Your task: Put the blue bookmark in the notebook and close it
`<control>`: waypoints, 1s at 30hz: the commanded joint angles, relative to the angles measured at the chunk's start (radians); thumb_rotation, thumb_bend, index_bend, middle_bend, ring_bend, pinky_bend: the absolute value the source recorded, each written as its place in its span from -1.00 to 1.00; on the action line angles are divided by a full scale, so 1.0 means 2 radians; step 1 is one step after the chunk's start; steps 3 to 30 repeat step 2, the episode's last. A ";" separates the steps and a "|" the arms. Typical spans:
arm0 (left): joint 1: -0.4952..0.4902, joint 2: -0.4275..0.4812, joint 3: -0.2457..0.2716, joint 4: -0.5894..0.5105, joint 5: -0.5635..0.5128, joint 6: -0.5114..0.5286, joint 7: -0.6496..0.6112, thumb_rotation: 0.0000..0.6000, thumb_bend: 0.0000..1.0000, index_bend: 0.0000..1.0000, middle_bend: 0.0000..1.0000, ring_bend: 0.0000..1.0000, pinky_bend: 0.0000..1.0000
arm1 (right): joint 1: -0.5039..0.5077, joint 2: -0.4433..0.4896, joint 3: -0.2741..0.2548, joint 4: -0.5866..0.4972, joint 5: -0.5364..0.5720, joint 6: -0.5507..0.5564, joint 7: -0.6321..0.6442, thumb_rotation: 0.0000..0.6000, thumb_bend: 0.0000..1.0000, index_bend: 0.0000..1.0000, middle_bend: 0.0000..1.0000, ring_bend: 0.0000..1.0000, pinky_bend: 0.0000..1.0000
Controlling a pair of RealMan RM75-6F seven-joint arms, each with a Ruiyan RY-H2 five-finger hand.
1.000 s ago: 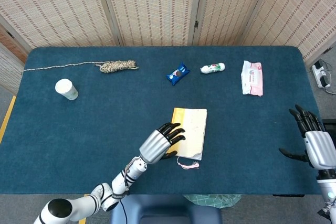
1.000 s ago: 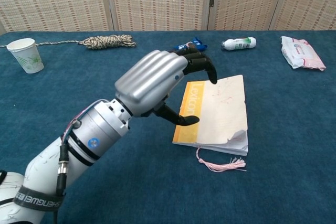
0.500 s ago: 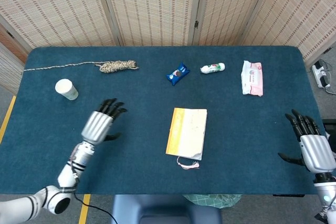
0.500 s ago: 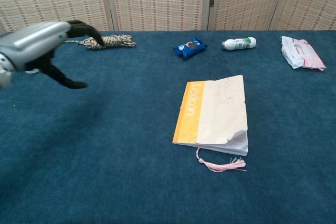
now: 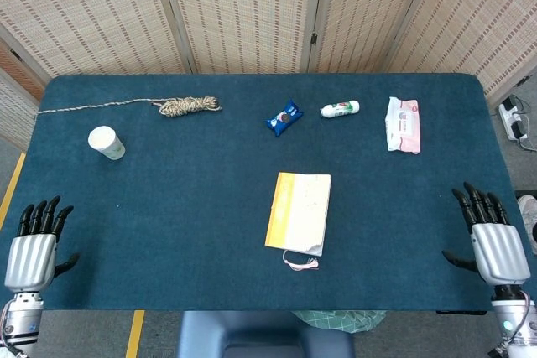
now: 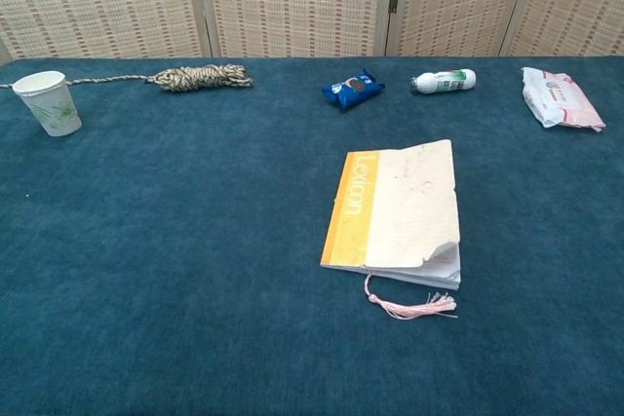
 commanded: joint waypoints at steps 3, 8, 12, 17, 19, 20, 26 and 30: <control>0.012 0.011 0.001 0.001 0.013 0.001 -0.018 1.00 -0.56 -0.61 -0.86 -1.00 -0.91 | 0.004 -0.003 -0.005 0.000 -0.005 -0.012 -0.001 1.00 -0.97 -1.00 -1.00 -1.00 -1.00; 0.012 0.011 0.001 0.001 0.013 0.001 -0.018 1.00 -0.56 -0.61 -0.86 -1.00 -0.91 | 0.004 -0.003 -0.005 0.000 -0.005 -0.012 -0.001 1.00 -0.97 -1.00 -1.00 -1.00 -1.00; 0.012 0.011 0.001 0.001 0.013 0.001 -0.018 1.00 -0.56 -0.61 -0.86 -1.00 -0.91 | 0.004 -0.003 -0.005 0.000 -0.005 -0.012 -0.001 1.00 -0.97 -1.00 -1.00 -1.00 -1.00; 0.012 0.011 0.001 0.001 0.013 0.001 -0.018 1.00 -0.56 -0.61 -0.86 -1.00 -0.91 | 0.004 -0.003 -0.005 0.000 -0.005 -0.012 -0.001 1.00 -0.97 -1.00 -1.00 -1.00 -1.00; 0.012 0.011 0.001 0.001 0.013 0.001 -0.018 1.00 -0.56 -0.61 -0.86 -1.00 -0.91 | 0.004 -0.003 -0.005 0.000 -0.005 -0.012 -0.001 1.00 -0.97 -1.00 -1.00 -1.00 -1.00; 0.012 0.011 0.001 0.001 0.013 0.001 -0.018 1.00 -0.56 -0.61 -0.86 -1.00 -0.91 | 0.004 -0.003 -0.005 0.000 -0.005 -0.012 -0.001 1.00 -0.97 -1.00 -1.00 -1.00 -1.00; 0.012 0.011 0.001 0.001 0.013 0.001 -0.018 1.00 -0.56 -0.61 -0.86 -1.00 -0.91 | 0.004 -0.003 -0.005 0.000 -0.005 -0.012 -0.001 1.00 -0.97 -1.00 -1.00 -1.00 -1.00; 0.012 0.011 0.001 0.001 0.013 0.001 -0.018 1.00 -0.56 -0.61 -0.86 -1.00 -0.91 | 0.004 -0.003 -0.005 0.000 -0.005 -0.012 -0.001 1.00 -0.97 -1.00 -1.00 -1.00 -1.00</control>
